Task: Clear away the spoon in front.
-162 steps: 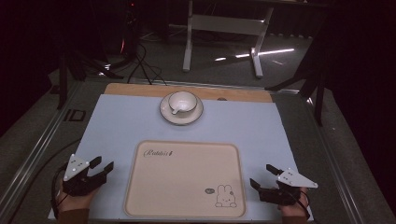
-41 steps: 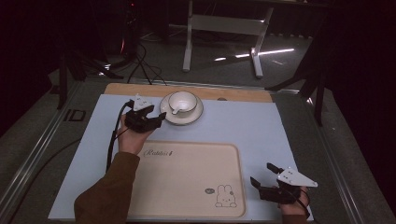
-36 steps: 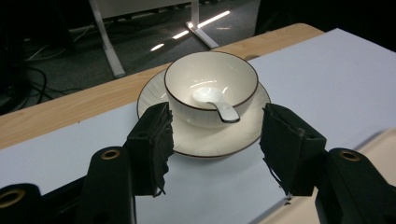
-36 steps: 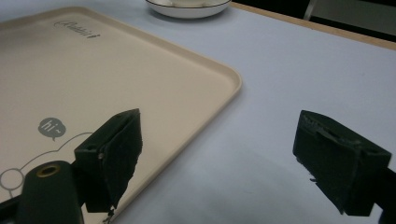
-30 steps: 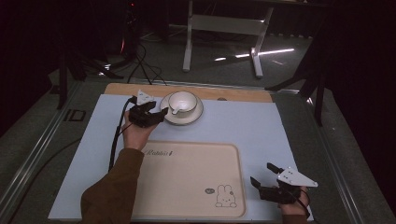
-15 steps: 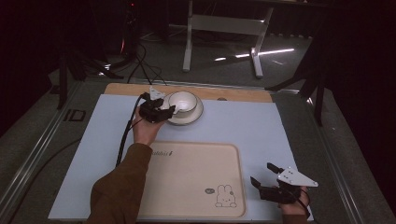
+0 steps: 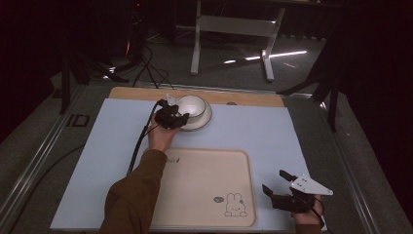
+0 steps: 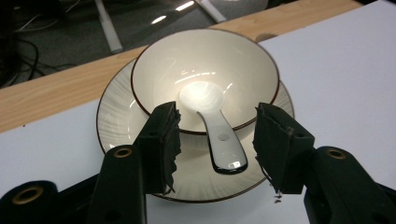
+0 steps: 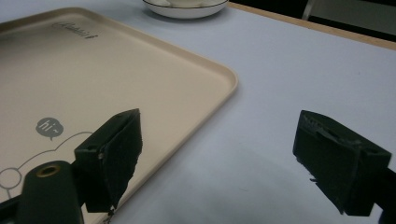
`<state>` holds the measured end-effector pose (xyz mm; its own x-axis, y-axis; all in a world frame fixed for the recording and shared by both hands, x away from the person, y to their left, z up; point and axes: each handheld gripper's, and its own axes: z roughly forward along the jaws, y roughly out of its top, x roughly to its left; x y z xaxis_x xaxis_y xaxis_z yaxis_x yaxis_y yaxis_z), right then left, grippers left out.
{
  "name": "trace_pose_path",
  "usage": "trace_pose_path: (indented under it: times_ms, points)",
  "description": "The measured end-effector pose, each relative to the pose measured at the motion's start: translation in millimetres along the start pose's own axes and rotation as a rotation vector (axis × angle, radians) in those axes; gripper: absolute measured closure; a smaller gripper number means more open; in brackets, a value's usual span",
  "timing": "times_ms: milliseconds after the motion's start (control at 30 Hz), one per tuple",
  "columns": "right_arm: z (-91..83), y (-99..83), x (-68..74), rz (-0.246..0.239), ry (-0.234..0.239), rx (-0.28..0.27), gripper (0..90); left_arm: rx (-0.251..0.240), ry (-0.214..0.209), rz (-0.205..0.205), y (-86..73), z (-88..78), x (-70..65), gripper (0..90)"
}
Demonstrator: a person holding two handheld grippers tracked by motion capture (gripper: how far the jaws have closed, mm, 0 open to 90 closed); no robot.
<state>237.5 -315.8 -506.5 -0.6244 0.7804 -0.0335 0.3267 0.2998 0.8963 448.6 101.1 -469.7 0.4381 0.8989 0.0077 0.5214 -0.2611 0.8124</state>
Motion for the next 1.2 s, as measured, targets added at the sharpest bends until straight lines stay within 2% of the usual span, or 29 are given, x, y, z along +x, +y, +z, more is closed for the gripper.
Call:
trace_pose_path:
  times_ms: [133, 200, 367, 500, 700, 967, 1200]
  points:
    - [-0.8, -0.1, -0.5, 0.001, -0.002, -0.005, 15.3, 0.018, 0.003, -0.029, -2.2, 6.0, 2.1, 51.4]
    - [-1.1, -0.2, -0.8, 0.002, -0.003, -0.005, 15.3, 0.032, 0.002, -0.032, -3.6, 8.5, 3.1, 54.0]
    - [-1.0, -0.3, -1.1, 0.003, -0.004, -0.004, 15.3, 0.044, 0.002, -0.035, -4.7, 9.8, 4.1, 66.7]
    - [-0.8, -0.3, -0.9, 0.002, -0.003, -0.004, 15.3, 0.048, -0.002, -0.033, -4.9, 10.0, 4.0, 72.1]
    - [-0.8, -0.3, -0.9, 0.003, -0.003, -0.004, 15.3, 0.048, 0.002, -0.025, -4.4, 8.5, 3.6, 73.4]
    - [-0.5, -0.3, -0.8, 0.001, -0.002, -0.003, 15.3, 0.013, 0.024, -0.025, -0.3, -0.1, 2.4, 73.9]
    - [-0.6, -0.3, -0.8, 0.001, -0.003, -0.005, 15.3, -0.008, 0.015, -0.037, 3.1, -6.1, 2.7, 74.0]
